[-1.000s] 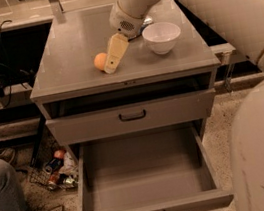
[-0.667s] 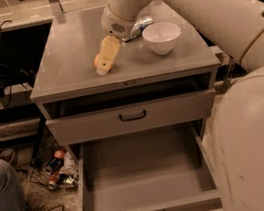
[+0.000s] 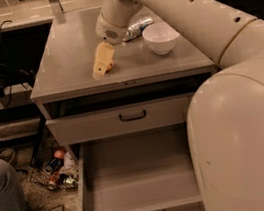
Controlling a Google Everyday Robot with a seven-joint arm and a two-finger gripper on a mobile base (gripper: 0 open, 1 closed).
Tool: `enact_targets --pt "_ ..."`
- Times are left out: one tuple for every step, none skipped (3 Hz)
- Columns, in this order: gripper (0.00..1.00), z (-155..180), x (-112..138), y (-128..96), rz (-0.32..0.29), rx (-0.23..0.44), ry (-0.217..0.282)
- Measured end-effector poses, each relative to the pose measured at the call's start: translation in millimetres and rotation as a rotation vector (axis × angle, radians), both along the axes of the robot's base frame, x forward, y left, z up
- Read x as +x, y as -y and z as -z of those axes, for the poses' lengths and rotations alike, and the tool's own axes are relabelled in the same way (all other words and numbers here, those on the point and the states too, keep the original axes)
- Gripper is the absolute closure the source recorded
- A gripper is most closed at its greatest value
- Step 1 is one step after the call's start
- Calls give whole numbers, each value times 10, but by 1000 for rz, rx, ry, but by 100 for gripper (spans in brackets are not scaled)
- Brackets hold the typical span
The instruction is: Place orange into middle drawer
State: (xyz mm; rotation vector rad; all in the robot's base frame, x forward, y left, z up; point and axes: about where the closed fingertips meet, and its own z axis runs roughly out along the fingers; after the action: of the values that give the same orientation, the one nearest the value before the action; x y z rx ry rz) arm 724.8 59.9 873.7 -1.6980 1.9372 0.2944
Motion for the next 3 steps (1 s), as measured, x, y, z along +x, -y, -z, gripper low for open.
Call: enact_targets --pt "0 131 40 -41 0 -7 -27" --pt "0 234 73 -39 7 -15 -49" --pt "0 288 117 28 21 -32 -56"
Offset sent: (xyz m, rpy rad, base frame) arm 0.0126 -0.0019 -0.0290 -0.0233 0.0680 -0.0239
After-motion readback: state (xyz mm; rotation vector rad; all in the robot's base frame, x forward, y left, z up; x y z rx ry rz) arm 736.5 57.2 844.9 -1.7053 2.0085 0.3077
